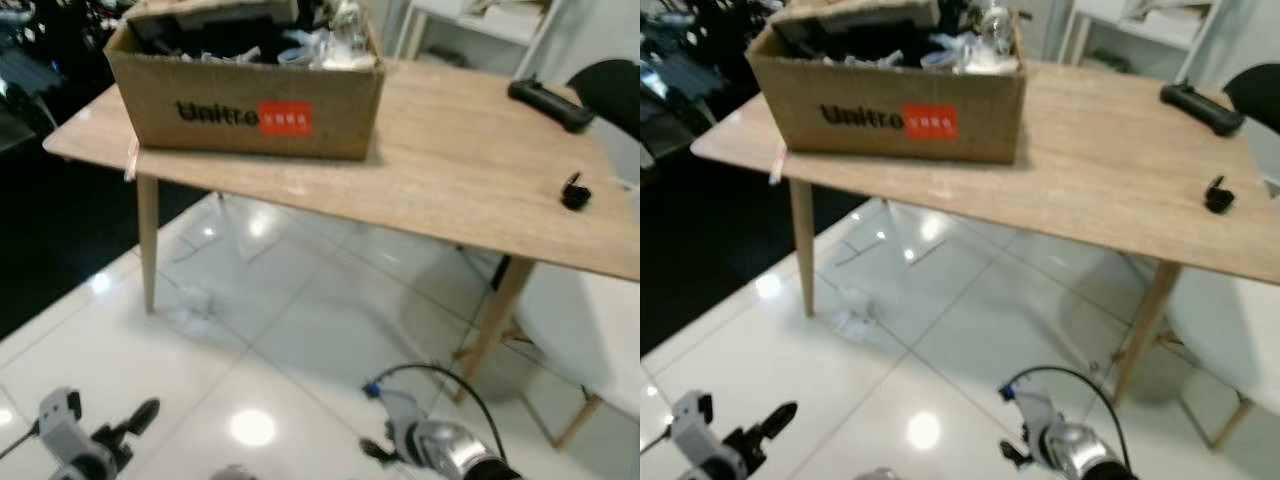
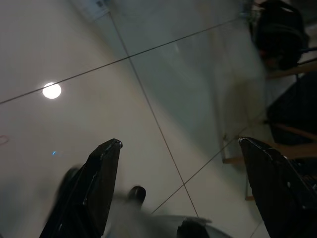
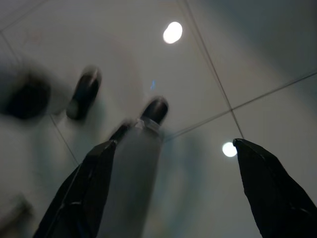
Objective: Picking trash to rubbish bin
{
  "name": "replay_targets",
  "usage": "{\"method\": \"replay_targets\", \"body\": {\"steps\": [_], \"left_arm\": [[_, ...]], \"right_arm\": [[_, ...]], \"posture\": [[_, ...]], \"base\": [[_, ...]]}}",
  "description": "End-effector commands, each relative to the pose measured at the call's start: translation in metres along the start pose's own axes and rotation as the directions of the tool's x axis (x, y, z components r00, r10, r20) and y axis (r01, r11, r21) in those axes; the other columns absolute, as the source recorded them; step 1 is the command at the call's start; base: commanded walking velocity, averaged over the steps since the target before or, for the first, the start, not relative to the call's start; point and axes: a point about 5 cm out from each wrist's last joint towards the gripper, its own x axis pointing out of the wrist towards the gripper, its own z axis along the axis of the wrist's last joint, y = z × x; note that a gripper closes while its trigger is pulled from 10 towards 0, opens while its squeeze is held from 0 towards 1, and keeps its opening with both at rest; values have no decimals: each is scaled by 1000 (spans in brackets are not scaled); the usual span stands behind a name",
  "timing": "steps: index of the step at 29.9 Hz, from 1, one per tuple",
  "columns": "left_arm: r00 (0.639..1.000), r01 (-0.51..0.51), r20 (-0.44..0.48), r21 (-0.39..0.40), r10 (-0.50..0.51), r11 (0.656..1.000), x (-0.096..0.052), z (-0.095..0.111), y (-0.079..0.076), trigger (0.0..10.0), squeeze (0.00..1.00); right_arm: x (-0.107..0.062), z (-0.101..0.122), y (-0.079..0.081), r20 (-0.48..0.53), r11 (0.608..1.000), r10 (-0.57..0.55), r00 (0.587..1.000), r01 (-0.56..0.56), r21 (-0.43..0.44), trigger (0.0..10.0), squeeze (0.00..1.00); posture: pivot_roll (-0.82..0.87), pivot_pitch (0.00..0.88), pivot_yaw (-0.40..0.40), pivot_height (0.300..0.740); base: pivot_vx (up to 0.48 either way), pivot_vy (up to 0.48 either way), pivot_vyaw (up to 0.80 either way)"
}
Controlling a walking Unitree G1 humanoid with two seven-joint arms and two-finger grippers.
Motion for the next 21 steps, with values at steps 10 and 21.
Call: {"method": "replay_targets", "body": {"steps": [10,21], "left_arm": [[869,-452,-144,160,474,878,-39,-58,50,10000,0],[935,-233,-149,427,322,874,4,-63,4,10000,0]], "right_arm": [[-15,-100,-8,-244,914,-212,946,280,293,10000,0],[-15,-104,-5,-266,931,-237,934,297,212,10000,0]], "posture": [[155,101,-38,740],[181,99,-57,740]], "base": [[0,0,0],[0,0,0]]}}
